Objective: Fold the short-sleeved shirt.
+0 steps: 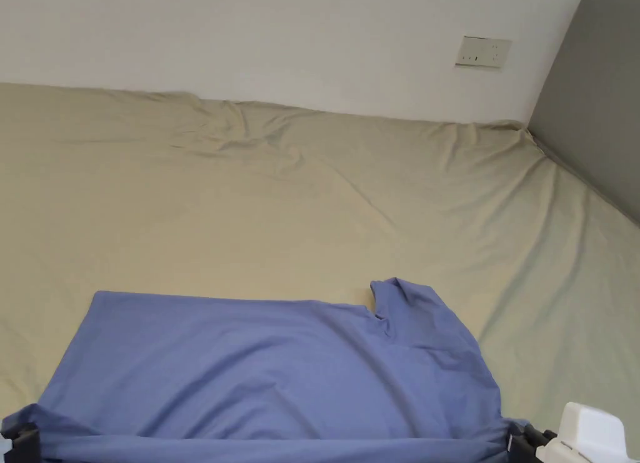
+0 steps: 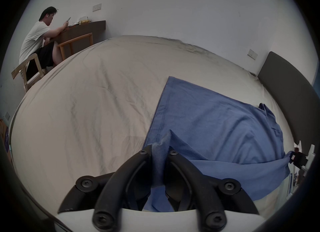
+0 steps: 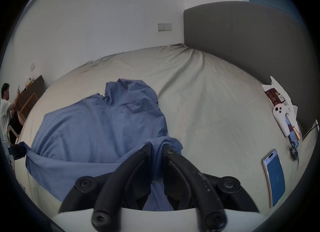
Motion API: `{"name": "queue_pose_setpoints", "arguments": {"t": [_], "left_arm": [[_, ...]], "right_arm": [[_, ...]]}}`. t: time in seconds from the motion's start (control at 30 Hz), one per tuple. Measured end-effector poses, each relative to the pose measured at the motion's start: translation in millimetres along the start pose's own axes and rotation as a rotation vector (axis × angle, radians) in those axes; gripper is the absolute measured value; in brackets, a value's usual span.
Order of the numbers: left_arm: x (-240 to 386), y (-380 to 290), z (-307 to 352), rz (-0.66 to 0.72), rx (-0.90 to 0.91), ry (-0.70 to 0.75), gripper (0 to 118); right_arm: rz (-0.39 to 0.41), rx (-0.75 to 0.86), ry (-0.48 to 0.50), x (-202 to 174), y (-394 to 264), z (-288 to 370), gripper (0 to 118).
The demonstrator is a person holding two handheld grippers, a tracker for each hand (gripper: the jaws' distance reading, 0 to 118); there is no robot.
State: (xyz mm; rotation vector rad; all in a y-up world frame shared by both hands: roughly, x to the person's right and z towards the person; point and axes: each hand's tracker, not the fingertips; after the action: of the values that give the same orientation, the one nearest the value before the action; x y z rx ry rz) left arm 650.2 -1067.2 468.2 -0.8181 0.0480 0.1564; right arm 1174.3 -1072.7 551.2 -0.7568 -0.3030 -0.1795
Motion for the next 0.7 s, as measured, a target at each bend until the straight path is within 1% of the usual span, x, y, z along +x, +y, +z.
{"name": "queue_pose_setpoints", "arguments": {"t": [0.03,0.07,0.1,0.13,0.17,0.2,0.23,0.27,0.33,0.37,0.4,0.43,0.47,0.5,0.57,0.6,0.67,0.7], "left_arm": [[0.1,-0.8,-2.2,0.0,-0.003,0.003,13],[-0.6,-2.7,-4.3,0.001,-0.007,0.005,16],[-0.4,-5.4,-5.0,0.002,-0.011,0.013,25],[-1.0,-8.5,-3.4,0.003,-0.001,0.047,39],[-2.9,-11.2,0.6,0.004,0.019,0.08,56],[-7.1,-14.0,6.1,0.013,0.031,0.088,64],[-11.0,-16.4,12.4,0.029,0.039,0.073,67],[-18.1,-20.2,24.9,0.053,0.054,0.051,67],[-25.6,-29.0,44.3,0.081,0.08,0.031,67],[-29.3,-36.3,56.4,0.082,0.084,0.019,63],[-31.7,-43.8,66.4,0.074,0.087,0.004,51],[-32.7,-50.1,74.3,0.068,0.086,0.005,32],[-31.4,-59.3,81.4,0.058,0.09,0.003,7],[-31.5,-66.9,86.9,0.049,0.092,0.006,1],[-33.5,-78.9,94.2,0.044,0.08,0.021,0],[-36.8,-83.9,92.5,0.044,0.057,0.007,0],[-38.9,-93.7,94.6,0.066,0.03,-0.01,0],[-39.4,-98.4,95.0,0.067,0.021,-0.012,0]], "right_arm": [[0.004,-0.003,-0.006,-1.7,-1.5,-5.1,16],[0.003,-0.008,-0.009,-2.5,-2.8,-10.1,21],[-0.005,-0.028,-0.03,-3.1,-4.1,-12.1,25],[-0.021,-0.042,-0.045,-1.9,-5.5,-12.4,28],[-0.043,-0.041,-0.039,1.2,-6.8,-9.8,32],[-0.079,-0.033,-0.026,5.5,-8.7,-4.8,34],[-0.103,-0.025,-0.002,8.4,-12.0,4.3,35],[-0.133,-0.006,0.014,14.1,-16.5,15.0,36],[-0.156,0.031,0.031,21.6,-26.9,34.3,36],[-0.146,0.04,0.037,23.3,-34.2,48.8,36],[-0.142,0.051,0.044,25.0,-42.7,61.0,36],[-0.138,0.053,0.054,26.6,-49.2,70.4,35],[-0.128,0.036,0.08,27.6,-57.8,82.3,25],[-0.124,0.028,0.099,25.0,-66.8,92.2,11],[-0.119,0.025,0.115,23.0,-83.1,107.9,3],[-0.115,0.021,0.11,20.2,-90.2,115.1,3],[-0.055,-0.006,0.103,15.5,-100.3,124.9,2],[-0.023,-0.011,0.085,11.8,-105.9,130.4,2]]}}
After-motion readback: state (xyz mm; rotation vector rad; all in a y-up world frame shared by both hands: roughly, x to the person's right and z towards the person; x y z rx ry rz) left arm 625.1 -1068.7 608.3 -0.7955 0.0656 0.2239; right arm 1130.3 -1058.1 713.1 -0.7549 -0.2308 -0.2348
